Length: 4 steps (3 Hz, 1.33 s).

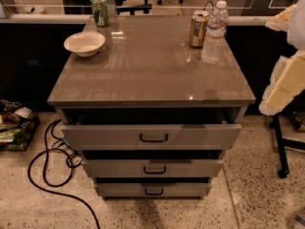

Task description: Place water bottle into paper bowl

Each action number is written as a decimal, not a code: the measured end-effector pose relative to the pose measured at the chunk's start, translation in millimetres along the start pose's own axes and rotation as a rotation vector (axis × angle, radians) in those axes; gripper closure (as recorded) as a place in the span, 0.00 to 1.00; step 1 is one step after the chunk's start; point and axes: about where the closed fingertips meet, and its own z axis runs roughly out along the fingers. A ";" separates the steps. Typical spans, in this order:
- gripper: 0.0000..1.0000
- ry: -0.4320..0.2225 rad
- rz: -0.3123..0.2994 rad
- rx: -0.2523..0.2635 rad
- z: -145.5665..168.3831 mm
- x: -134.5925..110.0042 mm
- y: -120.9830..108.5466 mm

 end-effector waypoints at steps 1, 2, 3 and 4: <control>0.00 -0.162 0.087 0.066 6.2 8.0 -38.4; 0.00 -0.335 0.189 0.098 15.2 15.7 -63.3; 0.00 -0.493 0.276 0.137 18.1 21.3 -76.8; 0.00 -0.515 0.285 0.138 13.9 16.4 -77.2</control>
Offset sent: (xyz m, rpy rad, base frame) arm 0.0865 -0.0541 0.0107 0.6126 -0.2425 -0.1470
